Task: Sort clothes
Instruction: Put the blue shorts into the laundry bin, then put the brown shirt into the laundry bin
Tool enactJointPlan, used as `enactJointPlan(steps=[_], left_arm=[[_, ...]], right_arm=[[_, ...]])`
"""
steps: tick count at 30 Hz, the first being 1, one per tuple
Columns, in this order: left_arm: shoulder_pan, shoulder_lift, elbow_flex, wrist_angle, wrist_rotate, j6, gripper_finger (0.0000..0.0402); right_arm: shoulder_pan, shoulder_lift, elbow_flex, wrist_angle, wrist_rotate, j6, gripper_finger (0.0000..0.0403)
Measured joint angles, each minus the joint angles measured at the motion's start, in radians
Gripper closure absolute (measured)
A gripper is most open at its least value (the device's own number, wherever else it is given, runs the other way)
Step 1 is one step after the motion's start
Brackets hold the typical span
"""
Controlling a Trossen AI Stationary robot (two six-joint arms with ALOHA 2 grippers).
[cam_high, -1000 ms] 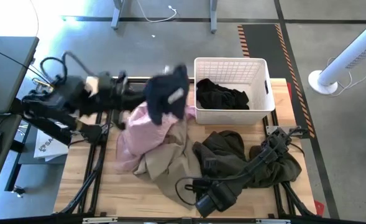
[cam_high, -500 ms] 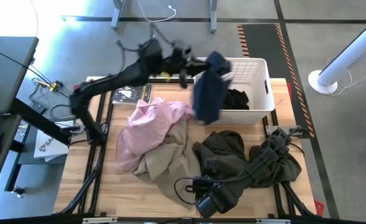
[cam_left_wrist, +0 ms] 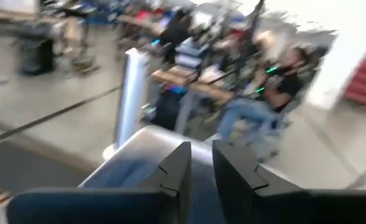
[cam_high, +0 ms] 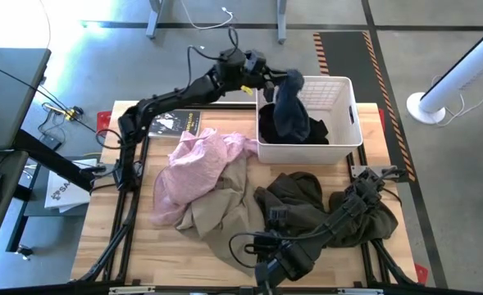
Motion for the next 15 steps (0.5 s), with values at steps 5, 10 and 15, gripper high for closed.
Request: enactJointPlan(steps=[5,10,15], left_arm=[[0.001,-0.070,0.003,-0.027,0.024,-0.006,0.0302],[-0.002,-0.205,0.002,-0.164,0.055,0.004,0.0284],[-0.052,-0.377,0.002,-0.536,0.057,0.176,0.0289]], right_arm=[[0.001,0.000,0.001,-0.006,0.004,0.012,0.0279],[0.007,0.000,0.001,-0.035,0.041,0.044,0.0279],[0.035,-0.007,0.001,-0.041,0.042,0.033,0.0279]])
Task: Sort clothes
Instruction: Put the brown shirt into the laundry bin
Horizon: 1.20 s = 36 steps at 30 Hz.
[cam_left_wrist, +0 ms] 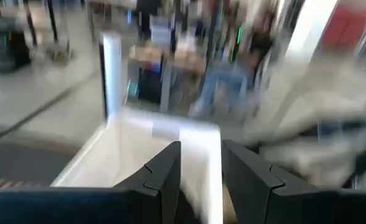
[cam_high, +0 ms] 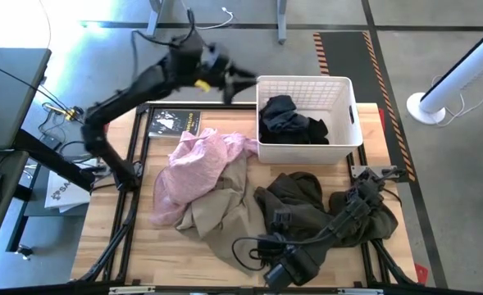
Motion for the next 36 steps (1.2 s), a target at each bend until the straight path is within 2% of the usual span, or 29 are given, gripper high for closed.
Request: enactJointPlan(steps=[3,7,12,18,21,23,27,29,31,34,36], left_arm=[[-0.086,-0.110,-0.033,-0.236,-0.107,0.090,0.0300],[-0.243,-0.260,-0.161,-0.391,-0.312,0.075,0.0314],[-0.450,-0.450,-0.448,-0.352,-0.510,-0.063,0.0325],[-0.680,-0.633,-0.859,-0.093,-0.720,-0.278,0.0325],[-0.775,-0.674,-1.051,0.100,-0.788,-0.374,0.0325],[-0.828,-0.675,-1.166,0.229,-0.833,-0.434,0.0326],[-0.909,-0.637,-1.353,0.489,-0.958,-0.522,0.0326],[-0.937,-0.610,-1.416,0.573,-1.044,-0.537,0.0326],[-0.965,-0.580,-1.466,0.610,-1.159,-0.523,0.0326],[-1.000,-0.536,-1.503,0.616,-1.322,-0.523,0.0326],[-1.019,-0.510,-1.517,0.612,-1.399,-0.544,0.0326]], right_arm=[[0.025,-0.037,0.000,0.000,0.030,-0.004,0.0279],[0.075,-0.136,0.000,-0.001,0.179,0.040,0.0279],[0.139,-0.264,0.001,-0.001,0.376,0.091,0.0279],[0.156,-0.356,0.001,-0.001,0.370,0.112,0.0279],[0.120,-0.367,0.001,-0.001,0.284,0.192,0.0279],[0.079,-0.362,0.001,0.000,0.167,0.187,0.0279],[-0.027,-0.361,-0.081,0.039,-0.077,0.017,0.0279],[-0.095,-0.360,-0.155,0.119,-0.181,-0.112,0.0279],[-0.169,-0.360,-0.249,0.293,-0.317,-0.265,0.0279],[-0.276,-0.358,-0.419,0.681,-0.583,-0.485,0.0279],[-0.335,-0.357,-0.518,0.934,-0.694,-0.575,0.0279]])
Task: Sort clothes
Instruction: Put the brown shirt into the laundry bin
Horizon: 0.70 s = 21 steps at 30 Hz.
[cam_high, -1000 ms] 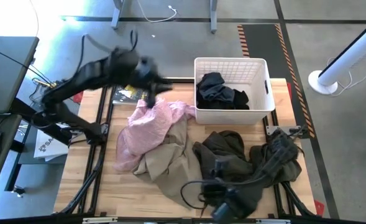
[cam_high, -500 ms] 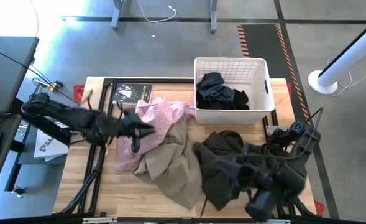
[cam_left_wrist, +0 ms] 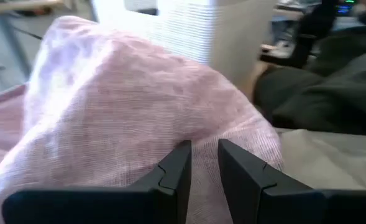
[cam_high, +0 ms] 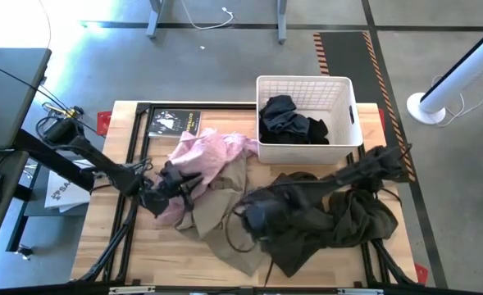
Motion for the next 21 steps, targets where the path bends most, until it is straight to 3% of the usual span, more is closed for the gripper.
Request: enactJointPlan(steps=[4,11,17,21], left_arm=[[-0.026,0.031,0.000,0.002,-0.052,0.004,0.0326],[-0.036,0.042,-0.001,-0.001,-0.055,0.021,0.0326],[-0.036,0.042,-0.001,-0.005,-0.059,0.021,0.0326],[-0.036,0.042,0.000,-0.008,-0.059,0.021,0.0326]], right_arm=[[-0.096,0.000,-0.111,0.266,-0.027,-0.100,0.0279],[-0.230,-0.002,-0.116,0.269,0.018,-0.125,0.0254],[-0.298,0.035,-0.118,0.231,-0.047,-0.078,0.0157],[-0.285,0.109,-0.118,0.237,-0.084,-0.079,0.0084]])
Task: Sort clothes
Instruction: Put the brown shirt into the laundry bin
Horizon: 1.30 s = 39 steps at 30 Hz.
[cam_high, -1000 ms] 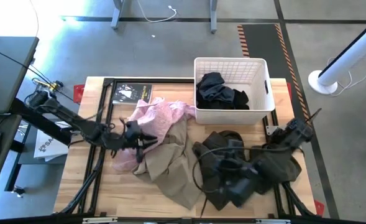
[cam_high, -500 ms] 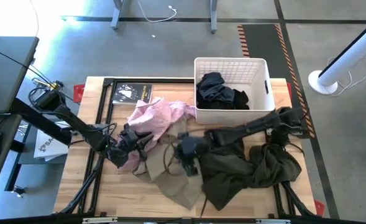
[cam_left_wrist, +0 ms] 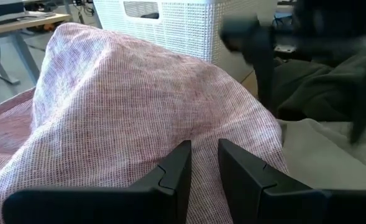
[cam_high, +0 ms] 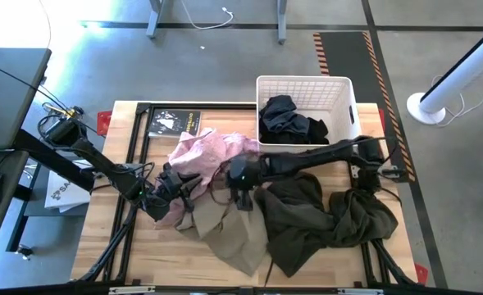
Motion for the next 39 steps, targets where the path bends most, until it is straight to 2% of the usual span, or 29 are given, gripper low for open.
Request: enactJointPlan(steps=[4,9,12,14,18,20,27,30,32,34,36,39], left_arm=[[0.000,0.000,0.000,-0.002,0.000,0.000,0.0326],[0.000,0.000,0.000,-0.006,0.000,0.000,0.0326],[0.000,0.000,0.000,-0.009,0.000,0.000,0.0326],[0.000,0.000,0.000,-0.010,0.000,0.000,0.0326],[0.000,0.000,0.000,-0.013,0.000,0.000,0.0326],[0.000,0.000,0.000,-0.020,0.000,0.000,0.0326],[0.000,0.000,0.000,-0.025,0.000,0.000,0.0326],[0.000,0.000,0.000,-0.025,0.003,0.000,0.0326],[0.001,0.000,0.000,-0.024,0.012,-0.002,0.0326],[0.000,0.000,0.000,-0.024,0.015,-0.003,0.0326],[0.001,0.000,0.000,-0.025,0.016,-0.003,0.0326],[0.001,0.000,0.000,-0.025,0.021,-0.008,0.0326]], right_arm=[[0.037,0.104,0.000,-0.011,0.056,0.004,0.0049],[0.066,0.216,0.006,-0.021,0.101,0.000,0.0057],[0.080,0.262,0.011,-0.049,0.098,0.001,0.0097],[0.089,0.278,0.014,-0.051,0.088,0.013,0.0147],[0.112,0.275,0.014,-0.038,0.074,0.063,0.0292],[0.122,0.258,0.032,-0.068,0.015,0.072,0.0359],[0.172,0.149,0.211,-0.188,-0.182,0.031,0.0357],[0.197,0.050,0.328,-0.271,-0.190,-0.046,0.0360],[0.218,0.003,0.409,-0.303,-0.104,-0.087,0.0360],[0.240,-0.039,0.484,-0.350,0.048,-0.124,0.0360],[0.260,-0.091,0.559,-0.374,0.261,-0.164,0.0360],[0.286,-0.177,0.658,-0.421,0.666,-0.257,0.0360]])
